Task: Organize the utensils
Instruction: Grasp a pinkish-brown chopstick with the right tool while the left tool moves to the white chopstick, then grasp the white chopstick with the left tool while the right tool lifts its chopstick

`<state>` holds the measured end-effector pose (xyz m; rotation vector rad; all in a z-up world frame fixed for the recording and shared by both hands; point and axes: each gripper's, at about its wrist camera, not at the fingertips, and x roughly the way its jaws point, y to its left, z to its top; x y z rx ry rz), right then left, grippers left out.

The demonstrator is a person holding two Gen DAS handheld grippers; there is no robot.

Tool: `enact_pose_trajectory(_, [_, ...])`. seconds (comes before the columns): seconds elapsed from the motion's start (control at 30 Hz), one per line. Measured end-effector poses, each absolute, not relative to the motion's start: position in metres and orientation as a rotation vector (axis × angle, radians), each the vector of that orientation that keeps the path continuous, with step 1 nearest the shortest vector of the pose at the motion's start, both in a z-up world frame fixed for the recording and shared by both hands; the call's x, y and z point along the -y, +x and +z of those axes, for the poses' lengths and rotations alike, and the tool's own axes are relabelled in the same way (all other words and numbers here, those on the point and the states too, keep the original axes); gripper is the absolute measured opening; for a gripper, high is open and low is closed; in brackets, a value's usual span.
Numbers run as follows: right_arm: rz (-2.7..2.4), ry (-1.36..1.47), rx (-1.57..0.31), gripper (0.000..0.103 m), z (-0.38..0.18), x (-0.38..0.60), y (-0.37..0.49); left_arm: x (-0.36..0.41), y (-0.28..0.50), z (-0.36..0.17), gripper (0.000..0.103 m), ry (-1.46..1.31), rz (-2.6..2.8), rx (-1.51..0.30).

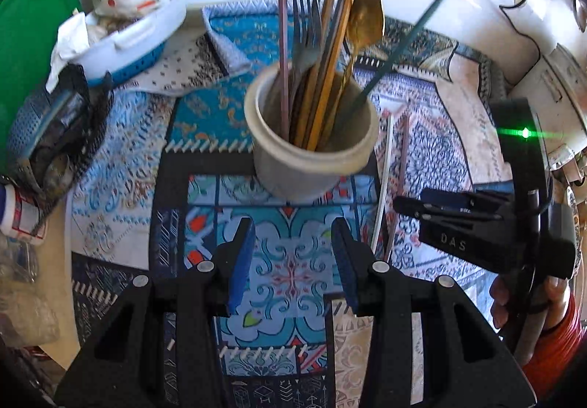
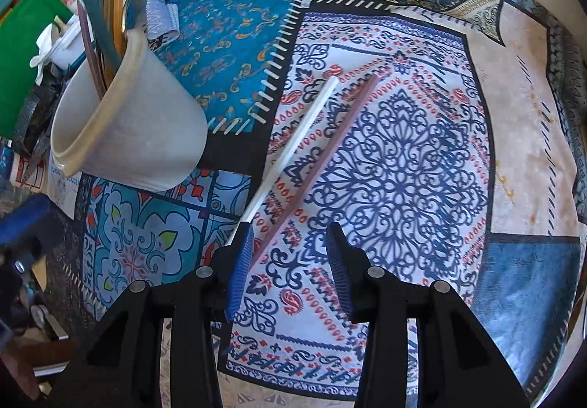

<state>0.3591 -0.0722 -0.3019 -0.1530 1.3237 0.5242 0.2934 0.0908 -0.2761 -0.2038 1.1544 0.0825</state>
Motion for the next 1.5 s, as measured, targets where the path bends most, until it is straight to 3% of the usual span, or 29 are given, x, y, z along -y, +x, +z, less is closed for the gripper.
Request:
enact_pose_trajectory(0.1, [0.52,-0.187,-1.318,0.032,-0.308,0.066,0.359,-0.082,0.291,-0.286,0.042,-0.196,0.075,-1.178])
enact_pose_trajectory(0.23, [0.495,-0.204,-1.28,0.008,-0.31,0.071,0.359,-0.07,0.292,-0.296,0.042,-0.189,0.058,-1.202])
enact_pose_trajectory(0.27, [0.491,-0.197,-1.277,0.008,-0.31,0.076,0.36,-0.065,0.293,-0.299,0.042,-0.186,0.05,-1.208])
enact_pose_trajectory(0.87, [0.375,-0.136,-1.323,0.008,-0.304,0.219,0.37,-0.001,0.338,-0.326,0.042,-0.133,-0.063,-1.253])
enact_pose_trajectory(1.07, [0.417,-0.157,-1.317,0.022,-0.303,0.211,0.386,0.004,0.362,-0.334,0.042,-0.116,-0.039,-1.257])
enact_pose_trajectory(1.33, [0.456,-0.258,-1.258,0.023,-0.306,0.17,0.406,0.001,0.38,-0.342,0.042,-0.139,-0.029,-1.274])
enact_pose_trajectory(1.5, [0.446,-0.268,-1.24,0.007,-0.313,0.152,0.442,0.004,0.387,-0.344,0.041,-0.151,-0.042,-1.28])
